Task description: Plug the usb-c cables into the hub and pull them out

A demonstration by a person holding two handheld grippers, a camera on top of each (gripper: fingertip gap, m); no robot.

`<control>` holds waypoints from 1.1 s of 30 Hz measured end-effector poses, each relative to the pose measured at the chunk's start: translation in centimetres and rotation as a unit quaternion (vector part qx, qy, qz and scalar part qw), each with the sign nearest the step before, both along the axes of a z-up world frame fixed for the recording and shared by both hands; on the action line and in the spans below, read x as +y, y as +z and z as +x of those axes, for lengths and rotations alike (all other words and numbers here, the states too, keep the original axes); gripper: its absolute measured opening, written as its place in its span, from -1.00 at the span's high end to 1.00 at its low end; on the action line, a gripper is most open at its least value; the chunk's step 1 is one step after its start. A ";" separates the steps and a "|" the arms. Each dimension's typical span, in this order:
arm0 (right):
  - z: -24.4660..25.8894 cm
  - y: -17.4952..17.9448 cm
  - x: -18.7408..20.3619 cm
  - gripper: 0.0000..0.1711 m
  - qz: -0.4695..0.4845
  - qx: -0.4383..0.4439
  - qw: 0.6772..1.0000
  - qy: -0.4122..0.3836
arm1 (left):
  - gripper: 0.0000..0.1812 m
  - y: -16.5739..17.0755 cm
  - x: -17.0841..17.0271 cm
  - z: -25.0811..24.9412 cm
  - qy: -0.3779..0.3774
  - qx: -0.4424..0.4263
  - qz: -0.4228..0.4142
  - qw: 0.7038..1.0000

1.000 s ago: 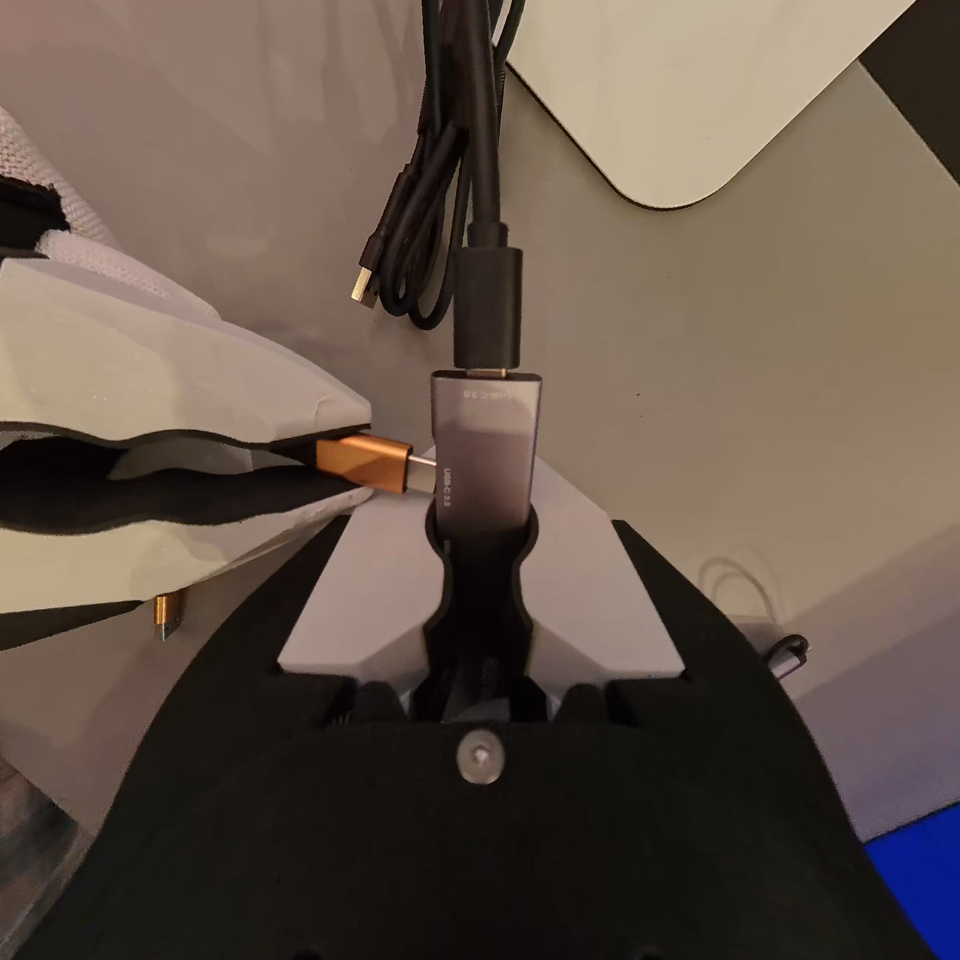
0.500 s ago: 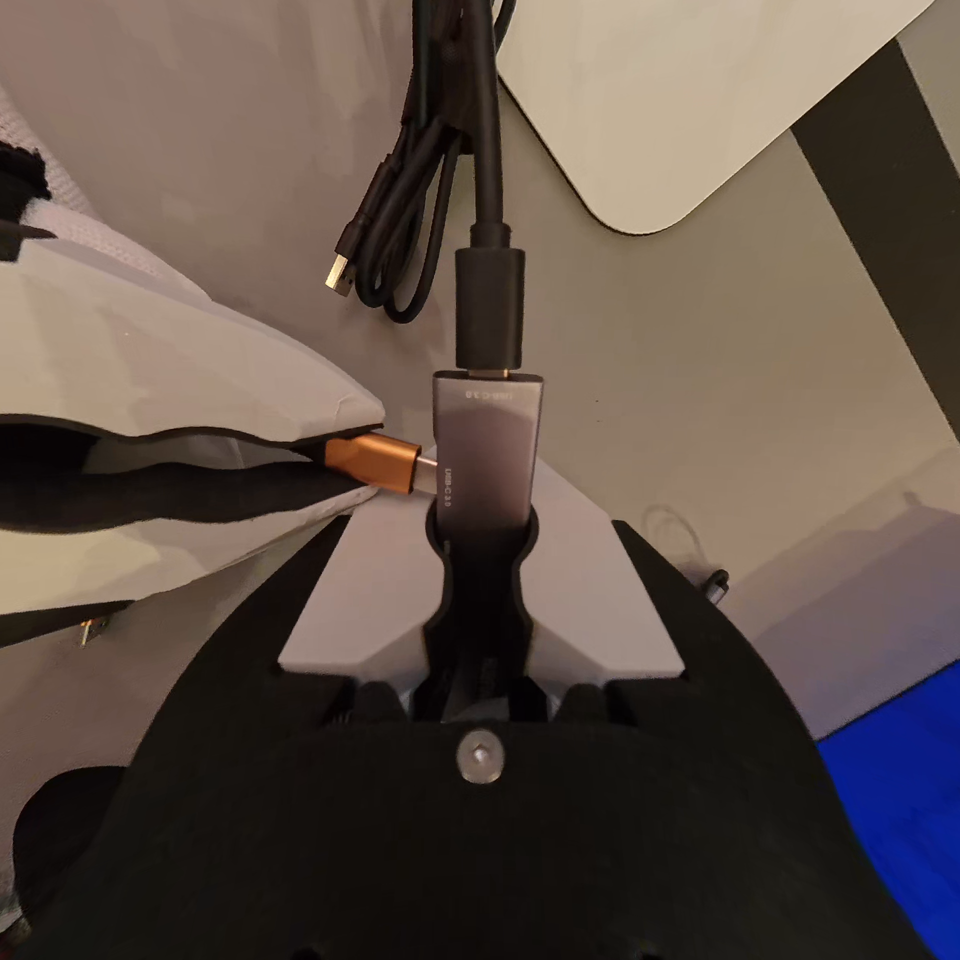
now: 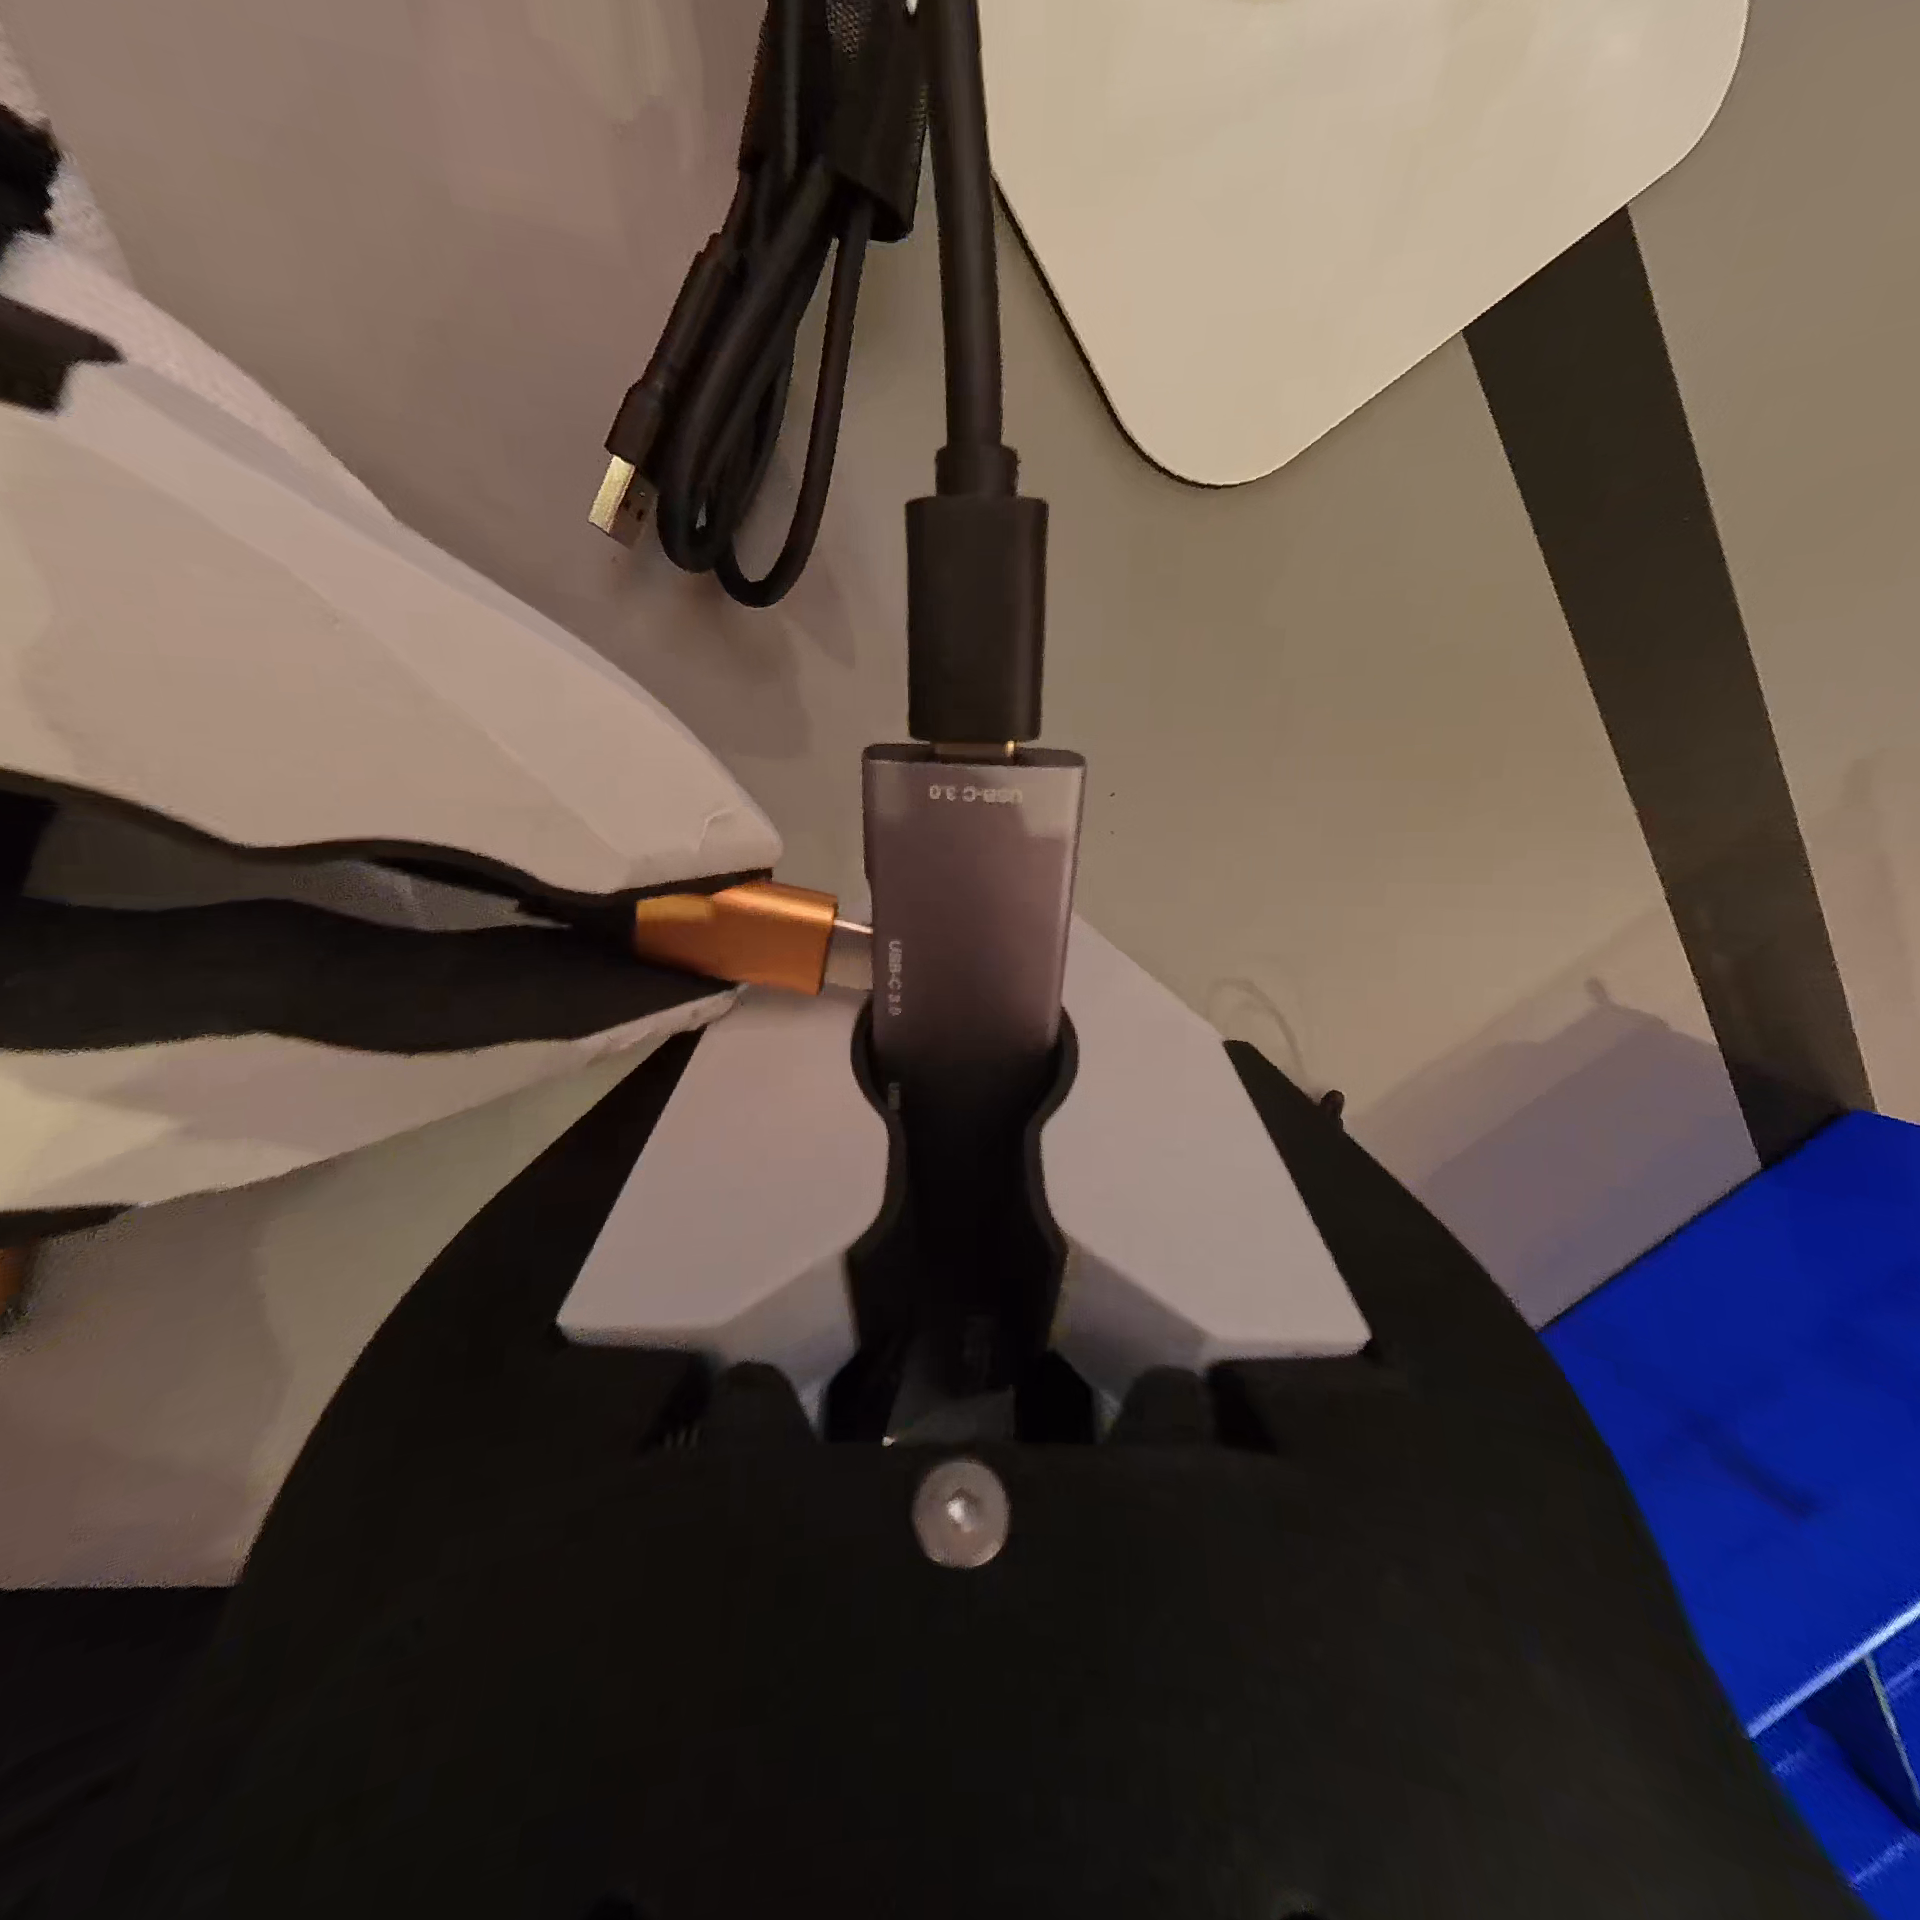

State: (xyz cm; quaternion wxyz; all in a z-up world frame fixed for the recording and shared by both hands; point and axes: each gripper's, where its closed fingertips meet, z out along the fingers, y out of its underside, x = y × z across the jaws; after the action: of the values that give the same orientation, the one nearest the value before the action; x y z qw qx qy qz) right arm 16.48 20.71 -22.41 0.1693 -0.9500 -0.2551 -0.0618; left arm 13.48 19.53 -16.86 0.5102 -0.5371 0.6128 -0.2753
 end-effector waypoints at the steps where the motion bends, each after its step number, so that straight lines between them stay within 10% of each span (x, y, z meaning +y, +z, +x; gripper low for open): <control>1: -0.2 0.1 0.0 0.91 0.001 0.007 1.000 -0.002 | 0.85 0.0 0.1 0.0 0.000 -0.003 -0.002 1.000; 33: 1.4 1.4 -1.0 0.76 0.104 -0.053 0.991 -0.071 | 0.86 0.7 0.1 0.9 0.044 -0.059 0.017 0.997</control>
State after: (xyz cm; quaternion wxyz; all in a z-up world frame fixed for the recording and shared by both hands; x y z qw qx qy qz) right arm 17.88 19.71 -20.97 0.2485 -0.9383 -0.1880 -0.1501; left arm 14.43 19.68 -16.18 0.5657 -0.5380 0.5620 -0.2733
